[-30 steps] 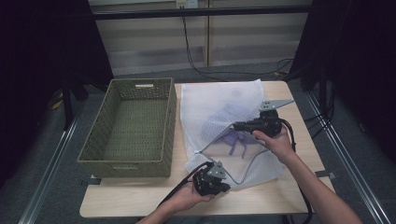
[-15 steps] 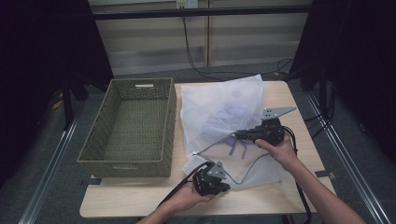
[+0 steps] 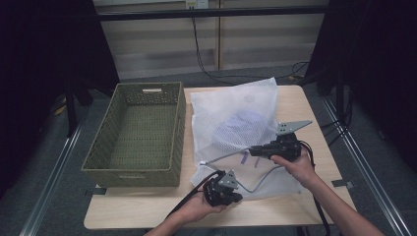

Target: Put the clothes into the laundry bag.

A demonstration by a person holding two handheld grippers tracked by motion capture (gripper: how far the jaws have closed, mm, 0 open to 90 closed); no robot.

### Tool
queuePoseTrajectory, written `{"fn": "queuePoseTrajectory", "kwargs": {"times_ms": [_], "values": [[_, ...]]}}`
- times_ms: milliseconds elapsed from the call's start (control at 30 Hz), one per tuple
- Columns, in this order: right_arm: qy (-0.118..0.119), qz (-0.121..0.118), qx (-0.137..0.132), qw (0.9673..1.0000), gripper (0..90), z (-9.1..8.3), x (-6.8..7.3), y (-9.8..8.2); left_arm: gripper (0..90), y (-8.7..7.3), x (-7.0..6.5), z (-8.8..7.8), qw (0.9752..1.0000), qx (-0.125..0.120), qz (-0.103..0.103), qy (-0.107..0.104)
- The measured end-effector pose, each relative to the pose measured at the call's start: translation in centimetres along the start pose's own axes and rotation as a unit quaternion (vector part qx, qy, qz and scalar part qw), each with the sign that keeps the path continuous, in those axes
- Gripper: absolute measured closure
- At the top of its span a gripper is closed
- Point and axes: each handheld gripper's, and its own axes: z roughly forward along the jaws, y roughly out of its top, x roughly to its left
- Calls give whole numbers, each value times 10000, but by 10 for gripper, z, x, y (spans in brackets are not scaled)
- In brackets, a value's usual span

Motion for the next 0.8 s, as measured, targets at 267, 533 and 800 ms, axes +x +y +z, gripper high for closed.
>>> {"fn": "queuePoseTrajectory", "kwargs": {"times_ms": [267,533,800], "values": [[-19,57,203,9998,868,4,1,-12,900,0,-1,1,10000,-64,-36,31],[74,64,477,9988,860,14,4,-24,900,-1,-1,1,10000,-86,-18,14],[84,86,657,9978,848,20,4,-32,900,0,0,-1,10000,46,-10,8]]}}
